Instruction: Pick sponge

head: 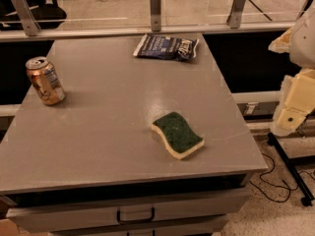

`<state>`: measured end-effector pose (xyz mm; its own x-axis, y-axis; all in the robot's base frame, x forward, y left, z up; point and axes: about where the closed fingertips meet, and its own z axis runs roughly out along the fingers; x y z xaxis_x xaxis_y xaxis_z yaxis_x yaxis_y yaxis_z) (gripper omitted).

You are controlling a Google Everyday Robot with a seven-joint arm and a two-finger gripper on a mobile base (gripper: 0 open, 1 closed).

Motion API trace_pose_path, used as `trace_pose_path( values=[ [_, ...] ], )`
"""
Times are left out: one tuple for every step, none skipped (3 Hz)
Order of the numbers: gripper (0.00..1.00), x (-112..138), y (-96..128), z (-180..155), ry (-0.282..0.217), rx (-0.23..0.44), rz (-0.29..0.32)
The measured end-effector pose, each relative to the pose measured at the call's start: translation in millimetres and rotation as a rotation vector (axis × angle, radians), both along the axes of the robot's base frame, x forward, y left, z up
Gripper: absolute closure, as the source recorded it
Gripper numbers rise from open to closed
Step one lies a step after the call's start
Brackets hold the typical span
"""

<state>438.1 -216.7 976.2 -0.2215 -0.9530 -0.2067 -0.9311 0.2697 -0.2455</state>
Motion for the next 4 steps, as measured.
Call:
trace_pose_path(
  values=[
    [0.0,0.4,0.4,0.8,-0.003,0.004,0.0],
    [0.0,4.0,26.2,-21.2,0.036,0.072,0.003],
    [0.0,5.7,71.8,-52.9,0.082,0.151,0.014],
    [0.0,9.9,111.3,-92.7,0.129,0.202,0.016]
  ],
)
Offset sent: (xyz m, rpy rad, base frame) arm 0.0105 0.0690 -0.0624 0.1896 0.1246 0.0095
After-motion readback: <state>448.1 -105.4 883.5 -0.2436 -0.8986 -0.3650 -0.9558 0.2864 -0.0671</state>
